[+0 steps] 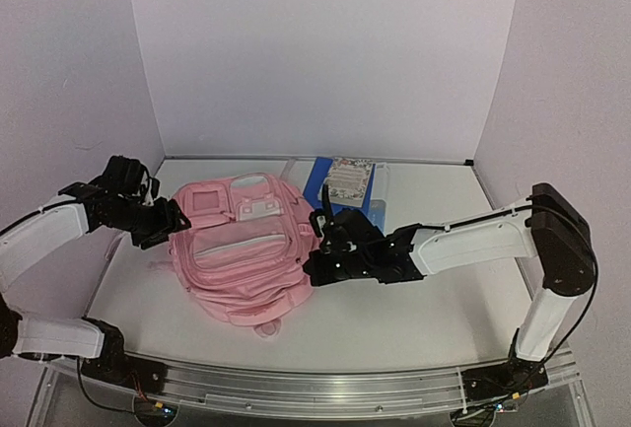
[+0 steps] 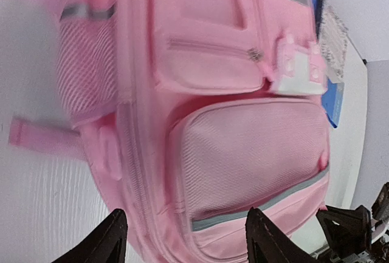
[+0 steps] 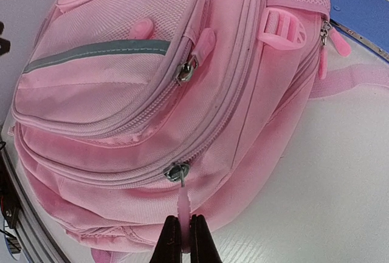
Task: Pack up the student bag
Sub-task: Zip the student bag at the center of the board.
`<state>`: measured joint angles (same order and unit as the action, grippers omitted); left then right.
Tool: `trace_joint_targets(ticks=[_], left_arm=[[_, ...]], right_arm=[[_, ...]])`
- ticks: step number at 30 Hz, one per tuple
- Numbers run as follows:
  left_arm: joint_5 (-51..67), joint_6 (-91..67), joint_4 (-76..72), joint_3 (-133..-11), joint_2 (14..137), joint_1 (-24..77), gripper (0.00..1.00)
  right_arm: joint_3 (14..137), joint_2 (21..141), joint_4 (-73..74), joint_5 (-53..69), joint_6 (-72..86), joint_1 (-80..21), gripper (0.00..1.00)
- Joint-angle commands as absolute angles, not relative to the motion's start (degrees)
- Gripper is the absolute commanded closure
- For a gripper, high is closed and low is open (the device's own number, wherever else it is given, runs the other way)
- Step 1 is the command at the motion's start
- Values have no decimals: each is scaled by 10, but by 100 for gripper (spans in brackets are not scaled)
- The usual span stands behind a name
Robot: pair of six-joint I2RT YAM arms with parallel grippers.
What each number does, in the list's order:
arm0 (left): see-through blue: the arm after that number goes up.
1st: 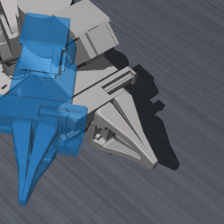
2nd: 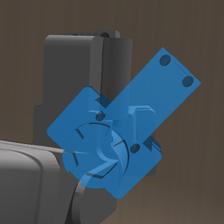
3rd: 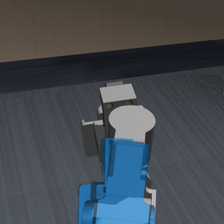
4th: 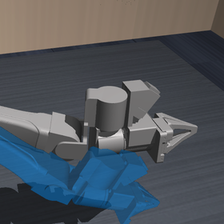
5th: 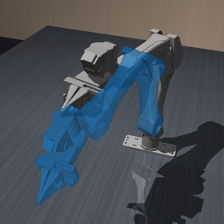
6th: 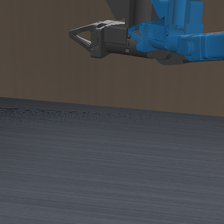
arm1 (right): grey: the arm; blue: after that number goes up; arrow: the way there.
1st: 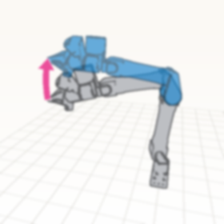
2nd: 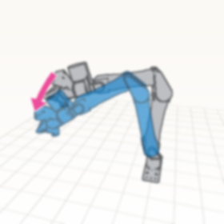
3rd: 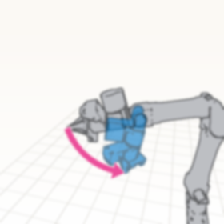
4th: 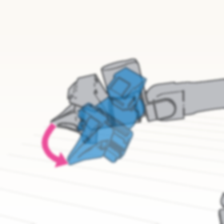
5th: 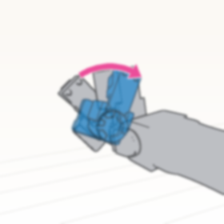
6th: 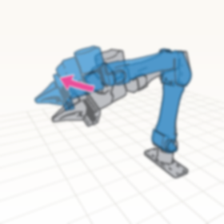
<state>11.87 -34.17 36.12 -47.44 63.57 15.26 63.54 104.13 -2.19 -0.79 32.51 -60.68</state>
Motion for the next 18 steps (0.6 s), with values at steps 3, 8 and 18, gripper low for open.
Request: trace_joint_targets(ticks=[3, 8, 18], left_arm=[[5, -266, 394, -601, 693, 261, 23], [10, -213, 310, -626, 754, 401, 12], [-47, -133, 209, -661, 854, 529, 5]], right_arm=[[609, 992, -81, -6, 328, -601, 100], [600, 988, -91, -10, 341, -601, 100], [599, 996, -106, 9, 353, -601, 100]])
